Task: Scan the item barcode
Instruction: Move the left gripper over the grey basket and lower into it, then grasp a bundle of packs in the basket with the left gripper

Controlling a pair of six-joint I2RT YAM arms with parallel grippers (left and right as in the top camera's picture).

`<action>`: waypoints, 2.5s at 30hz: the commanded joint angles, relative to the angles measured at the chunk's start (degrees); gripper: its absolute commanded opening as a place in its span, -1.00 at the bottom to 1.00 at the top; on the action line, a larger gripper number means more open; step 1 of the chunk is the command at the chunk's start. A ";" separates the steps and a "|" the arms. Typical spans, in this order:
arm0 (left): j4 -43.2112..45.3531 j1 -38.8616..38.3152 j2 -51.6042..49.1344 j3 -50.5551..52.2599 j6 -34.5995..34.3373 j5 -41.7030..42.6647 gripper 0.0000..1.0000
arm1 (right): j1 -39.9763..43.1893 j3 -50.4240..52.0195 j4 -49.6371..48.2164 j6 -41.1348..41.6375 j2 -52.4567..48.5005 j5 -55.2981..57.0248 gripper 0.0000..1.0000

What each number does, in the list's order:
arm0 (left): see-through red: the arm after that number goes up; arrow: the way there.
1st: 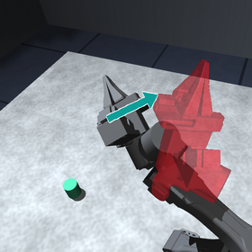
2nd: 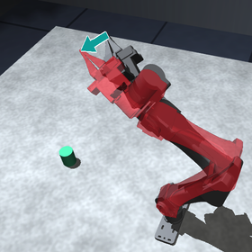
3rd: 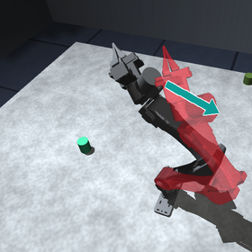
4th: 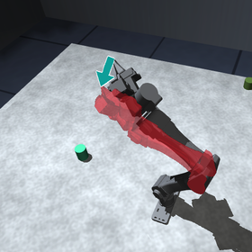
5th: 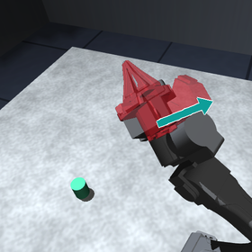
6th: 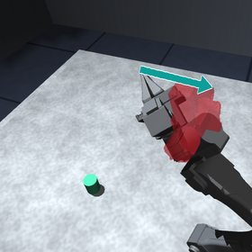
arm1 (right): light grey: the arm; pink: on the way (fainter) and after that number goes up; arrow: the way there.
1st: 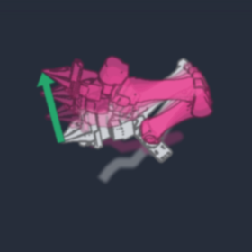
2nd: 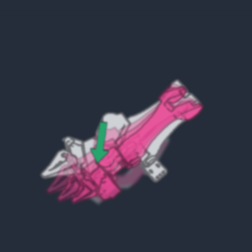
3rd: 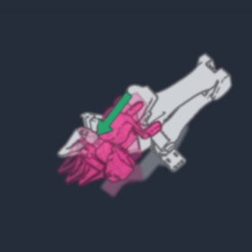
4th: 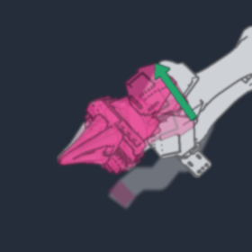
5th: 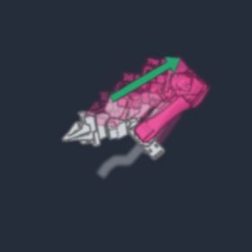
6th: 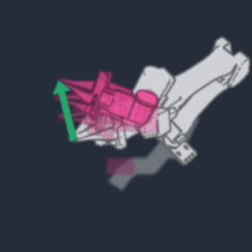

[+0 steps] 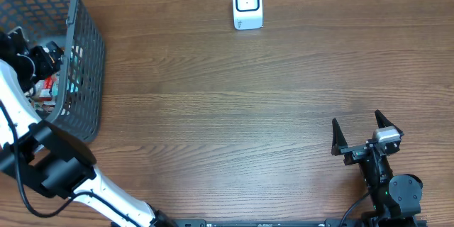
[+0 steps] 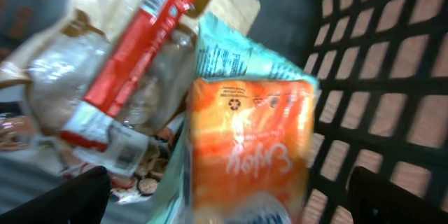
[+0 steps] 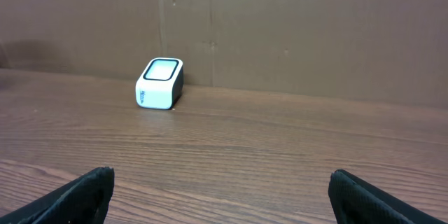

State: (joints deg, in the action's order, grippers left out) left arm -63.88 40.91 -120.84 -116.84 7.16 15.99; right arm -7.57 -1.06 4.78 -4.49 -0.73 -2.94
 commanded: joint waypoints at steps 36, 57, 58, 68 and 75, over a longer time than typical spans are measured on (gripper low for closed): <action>3.32 -2.86 -5.44 5.92 7.85 -1.18 0.80 | -0.02 0.61 -0.13 -0.07 0.57 0.35 1.00; 5.55 -2.75 -4.66 4.68 7.63 -2.93 0.07 | -0.02 0.61 -0.13 -0.07 0.57 0.35 1.00; 4.70 -2.75 -4.50 3.23 7.63 -2.95 0.06 | -0.02 0.61 -0.13 -0.09 0.57 0.35 1.00; -1.92 -2.75 0.17 -12.11 4.33 -3.04 0.03 | -0.02 0.61 -0.13 -0.09 0.57 0.35 1.00; -1.44 -2.80 9.22 -16.83 0.46 -2.84 0.04 | -0.02 0.61 -0.13 -0.09 0.57 0.35 1.00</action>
State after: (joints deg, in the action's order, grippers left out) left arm -66.17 38.33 -120.57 -129.40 11.07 12.16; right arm -7.60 -1.04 4.80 -4.51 -0.73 -2.94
